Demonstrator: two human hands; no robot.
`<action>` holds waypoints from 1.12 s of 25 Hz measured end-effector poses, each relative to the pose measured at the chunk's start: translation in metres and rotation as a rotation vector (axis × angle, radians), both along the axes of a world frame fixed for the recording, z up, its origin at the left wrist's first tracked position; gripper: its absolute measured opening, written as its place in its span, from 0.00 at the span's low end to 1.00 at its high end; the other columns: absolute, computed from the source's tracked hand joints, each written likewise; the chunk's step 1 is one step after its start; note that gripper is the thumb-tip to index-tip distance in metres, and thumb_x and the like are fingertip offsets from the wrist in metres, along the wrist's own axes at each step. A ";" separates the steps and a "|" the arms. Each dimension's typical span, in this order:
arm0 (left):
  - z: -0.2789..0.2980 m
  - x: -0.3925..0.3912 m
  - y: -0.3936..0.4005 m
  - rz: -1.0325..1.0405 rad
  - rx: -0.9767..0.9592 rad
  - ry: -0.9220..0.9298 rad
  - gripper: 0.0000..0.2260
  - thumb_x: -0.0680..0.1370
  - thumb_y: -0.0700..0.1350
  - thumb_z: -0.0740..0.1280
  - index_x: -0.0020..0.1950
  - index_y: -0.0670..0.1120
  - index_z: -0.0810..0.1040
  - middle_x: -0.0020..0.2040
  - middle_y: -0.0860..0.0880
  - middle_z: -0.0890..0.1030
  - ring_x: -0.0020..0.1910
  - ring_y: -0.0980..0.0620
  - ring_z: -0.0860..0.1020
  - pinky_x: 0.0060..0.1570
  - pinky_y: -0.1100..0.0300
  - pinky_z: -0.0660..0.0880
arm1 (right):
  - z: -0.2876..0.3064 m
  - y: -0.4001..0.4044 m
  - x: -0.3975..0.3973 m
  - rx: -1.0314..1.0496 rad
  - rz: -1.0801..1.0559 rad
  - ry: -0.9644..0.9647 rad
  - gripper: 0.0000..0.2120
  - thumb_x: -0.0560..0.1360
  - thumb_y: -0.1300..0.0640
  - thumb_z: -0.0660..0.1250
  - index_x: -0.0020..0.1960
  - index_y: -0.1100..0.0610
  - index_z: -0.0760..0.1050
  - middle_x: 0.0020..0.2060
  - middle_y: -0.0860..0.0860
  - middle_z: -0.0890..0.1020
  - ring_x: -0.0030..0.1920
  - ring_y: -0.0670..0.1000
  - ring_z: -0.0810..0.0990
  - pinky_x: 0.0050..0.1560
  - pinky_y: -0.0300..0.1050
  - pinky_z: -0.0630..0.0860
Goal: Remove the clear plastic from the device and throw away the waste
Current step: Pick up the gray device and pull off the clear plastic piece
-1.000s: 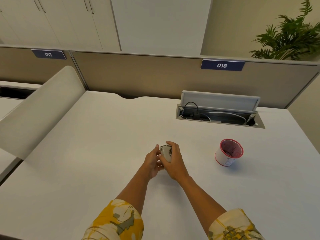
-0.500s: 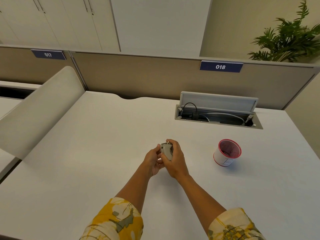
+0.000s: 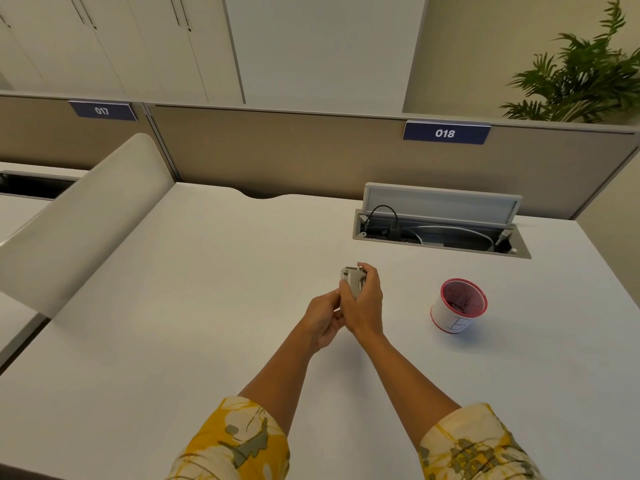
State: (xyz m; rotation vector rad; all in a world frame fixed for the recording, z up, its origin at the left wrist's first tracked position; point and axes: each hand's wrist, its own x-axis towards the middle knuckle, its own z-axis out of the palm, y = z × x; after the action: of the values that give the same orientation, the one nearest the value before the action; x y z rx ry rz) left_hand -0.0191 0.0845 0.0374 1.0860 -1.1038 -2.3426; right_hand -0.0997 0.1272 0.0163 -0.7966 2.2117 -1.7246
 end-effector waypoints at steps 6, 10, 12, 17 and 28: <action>0.002 -0.008 0.005 0.045 -0.058 -0.006 0.15 0.84 0.44 0.57 0.63 0.43 0.81 0.57 0.40 0.85 0.56 0.44 0.83 0.44 0.57 0.83 | 0.006 -0.008 -0.006 0.040 -0.038 0.012 0.23 0.73 0.47 0.67 0.66 0.47 0.66 0.62 0.48 0.77 0.54 0.45 0.74 0.46 0.29 0.69; -0.002 -0.013 0.008 0.096 -0.096 -0.025 0.16 0.84 0.44 0.57 0.63 0.42 0.81 0.57 0.39 0.84 0.51 0.47 0.84 0.39 0.59 0.81 | 0.010 -0.008 -0.007 0.042 -0.052 0.016 0.22 0.74 0.46 0.66 0.66 0.49 0.67 0.61 0.49 0.78 0.54 0.48 0.76 0.47 0.32 0.71; -0.006 -0.014 0.007 0.113 -0.122 -0.030 0.17 0.85 0.44 0.55 0.64 0.41 0.80 0.58 0.37 0.84 0.51 0.46 0.83 0.39 0.59 0.81 | 0.013 -0.009 -0.008 0.029 -0.052 0.015 0.21 0.75 0.45 0.64 0.66 0.50 0.68 0.60 0.50 0.78 0.55 0.49 0.77 0.47 0.31 0.71; -0.017 -0.014 0.002 0.150 -0.190 -0.053 0.16 0.85 0.43 0.57 0.63 0.37 0.80 0.57 0.34 0.83 0.51 0.43 0.84 0.50 0.49 0.84 | 0.018 -0.013 -0.012 0.041 -0.019 -0.023 0.21 0.75 0.45 0.61 0.64 0.53 0.71 0.58 0.52 0.80 0.51 0.49 0.77 0.44 0.28 0.70; -0.028 -0.008 -0.003 0.171 -0.242 -0.215 0.16 0.85 0.43 0.57 0.70 0.39 0.76 0.65 0.39 0.81 0.58 0.38 0.83 0.57 0.45 0.82 | 0.011 -0.010 -0.024 0.173 -0.057 -0.122 0.18 0.83 0.56 0.53 0.69 0.59 0.71 0.66 0.57 0.77 0.61 0.58 0.80 0.55 0.46 0.78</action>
State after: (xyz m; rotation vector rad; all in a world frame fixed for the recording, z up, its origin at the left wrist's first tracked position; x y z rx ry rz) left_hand -0.0273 0.0812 0.0094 1.3038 -1.2754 -1.9391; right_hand -0.1238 0.1169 0.0271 -0.5785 2.2818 -1.5360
